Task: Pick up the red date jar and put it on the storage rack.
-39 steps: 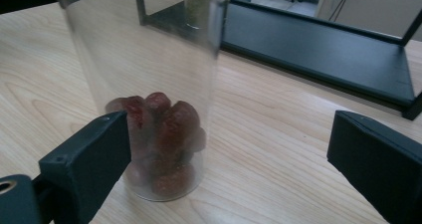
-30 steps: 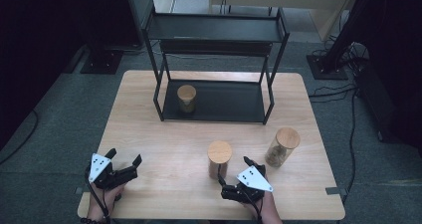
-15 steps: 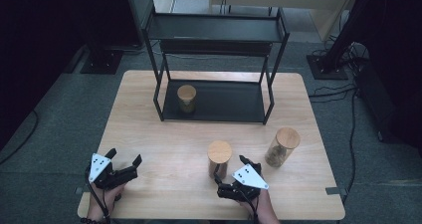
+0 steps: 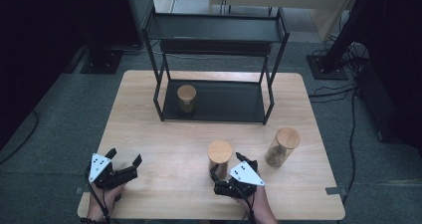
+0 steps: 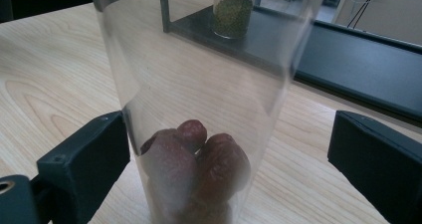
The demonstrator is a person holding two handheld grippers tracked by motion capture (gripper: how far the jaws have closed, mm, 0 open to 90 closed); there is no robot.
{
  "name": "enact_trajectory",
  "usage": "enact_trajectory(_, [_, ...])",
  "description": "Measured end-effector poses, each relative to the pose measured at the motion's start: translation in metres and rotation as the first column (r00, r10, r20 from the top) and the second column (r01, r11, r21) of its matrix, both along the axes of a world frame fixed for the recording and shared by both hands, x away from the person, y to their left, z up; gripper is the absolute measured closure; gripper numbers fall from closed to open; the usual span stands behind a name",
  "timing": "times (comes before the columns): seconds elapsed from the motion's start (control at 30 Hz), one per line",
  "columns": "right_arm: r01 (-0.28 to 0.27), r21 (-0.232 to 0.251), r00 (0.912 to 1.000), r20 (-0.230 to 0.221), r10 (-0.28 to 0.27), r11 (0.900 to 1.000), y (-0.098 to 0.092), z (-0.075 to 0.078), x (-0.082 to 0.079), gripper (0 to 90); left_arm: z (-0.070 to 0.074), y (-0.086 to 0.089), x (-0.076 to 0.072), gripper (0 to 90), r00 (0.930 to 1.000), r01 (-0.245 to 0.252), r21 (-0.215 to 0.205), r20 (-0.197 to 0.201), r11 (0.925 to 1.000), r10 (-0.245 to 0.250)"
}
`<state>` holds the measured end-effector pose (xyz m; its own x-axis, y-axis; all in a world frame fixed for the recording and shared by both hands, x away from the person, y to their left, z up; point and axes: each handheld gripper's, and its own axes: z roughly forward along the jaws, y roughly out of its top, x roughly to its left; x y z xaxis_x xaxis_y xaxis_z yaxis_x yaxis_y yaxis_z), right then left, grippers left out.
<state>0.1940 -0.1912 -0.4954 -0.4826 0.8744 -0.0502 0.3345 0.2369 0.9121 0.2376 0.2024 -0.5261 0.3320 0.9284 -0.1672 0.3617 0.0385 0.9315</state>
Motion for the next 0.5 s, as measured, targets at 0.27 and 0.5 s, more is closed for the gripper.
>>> enact_trajectory(0.27, [-0.005,0.008,1.0000,-0.005,0.005,1.000,0.0023,0.0007,0.0047,2.9,0.0000,0.0001,0.0004,0.4,1.0000,0.000,0.000,-0.004,1.0000,0.000])
enact_trajectory(0.5, [-0.006,0.004,1.0000,0.000,0.006,1.000,0.0057,0.0016,0.0070,7.1,0.0000,0.0000,0.0006,0.3,1.0000,-0.001,-0.002,-0.005,1.0000,0.001])
